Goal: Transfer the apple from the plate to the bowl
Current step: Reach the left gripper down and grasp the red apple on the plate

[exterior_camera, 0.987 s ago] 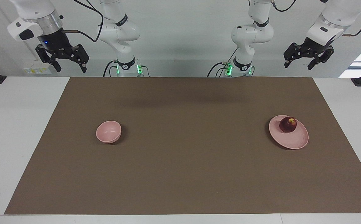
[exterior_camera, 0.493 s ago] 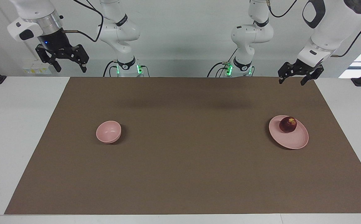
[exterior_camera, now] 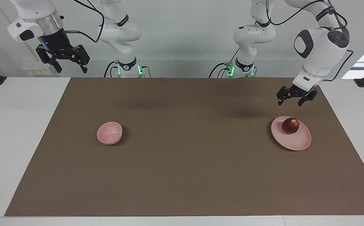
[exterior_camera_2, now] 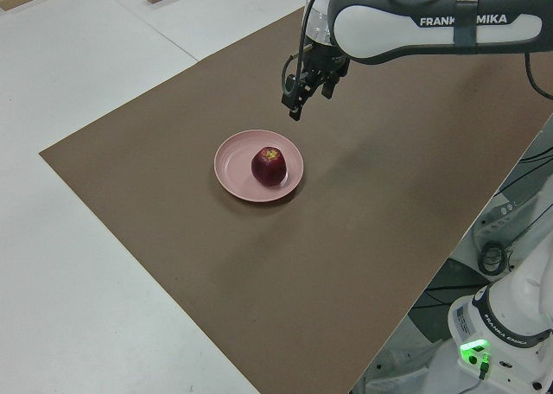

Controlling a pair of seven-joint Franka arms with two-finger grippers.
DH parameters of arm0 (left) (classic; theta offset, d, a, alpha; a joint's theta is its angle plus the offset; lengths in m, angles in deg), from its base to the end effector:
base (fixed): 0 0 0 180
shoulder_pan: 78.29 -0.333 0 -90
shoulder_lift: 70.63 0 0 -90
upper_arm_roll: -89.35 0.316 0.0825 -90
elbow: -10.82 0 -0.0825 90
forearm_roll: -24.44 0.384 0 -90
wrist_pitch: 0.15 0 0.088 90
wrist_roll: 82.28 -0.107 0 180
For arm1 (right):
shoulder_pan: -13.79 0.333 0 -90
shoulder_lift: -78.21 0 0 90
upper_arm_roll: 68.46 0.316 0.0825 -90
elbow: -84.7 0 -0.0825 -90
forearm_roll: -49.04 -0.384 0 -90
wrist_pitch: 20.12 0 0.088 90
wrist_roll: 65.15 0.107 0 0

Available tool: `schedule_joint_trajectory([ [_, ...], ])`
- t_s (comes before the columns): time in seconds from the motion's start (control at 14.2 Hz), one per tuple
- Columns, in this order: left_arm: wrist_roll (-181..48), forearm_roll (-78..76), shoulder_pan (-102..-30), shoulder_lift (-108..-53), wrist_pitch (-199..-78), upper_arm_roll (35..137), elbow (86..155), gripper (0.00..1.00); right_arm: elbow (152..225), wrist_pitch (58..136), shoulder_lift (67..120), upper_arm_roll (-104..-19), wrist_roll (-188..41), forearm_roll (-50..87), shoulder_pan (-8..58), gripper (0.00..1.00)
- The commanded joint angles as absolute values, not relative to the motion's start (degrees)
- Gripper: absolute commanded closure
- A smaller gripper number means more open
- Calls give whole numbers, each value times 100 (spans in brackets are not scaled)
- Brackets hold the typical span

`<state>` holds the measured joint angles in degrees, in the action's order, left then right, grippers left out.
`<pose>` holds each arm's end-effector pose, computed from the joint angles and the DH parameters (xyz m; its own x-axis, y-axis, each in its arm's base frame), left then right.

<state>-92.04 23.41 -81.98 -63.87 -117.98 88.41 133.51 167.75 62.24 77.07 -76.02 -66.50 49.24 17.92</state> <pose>0.5171 0.0237 0.4588 0.9929 -0.1137 0.0350 -0.1140 -0.9934 0.0084 0.5326 -0.0332 0.6799 0.9993 -0.0368 0.0077 -0.0368 -0.9993 0.0010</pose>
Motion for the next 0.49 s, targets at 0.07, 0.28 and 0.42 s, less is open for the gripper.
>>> schedule_joint_trajectory([
  [0.07,-9397,2418,-8506,-6806,-12887,8803,13685,0,16960,6268,7557,-7620,-6840,4860,1749,0],
  [0.28,-9397,2418,-8620,-7141,-13338,8803,13756,0,16960,6268,7557,-7620,-6840,4860,1749,0],
  [0.42,-9414,2418,-8673,-7308,-13488,8803,13843,0,16960,6268,7557,-7620,-6840,4860,1749,0],
])
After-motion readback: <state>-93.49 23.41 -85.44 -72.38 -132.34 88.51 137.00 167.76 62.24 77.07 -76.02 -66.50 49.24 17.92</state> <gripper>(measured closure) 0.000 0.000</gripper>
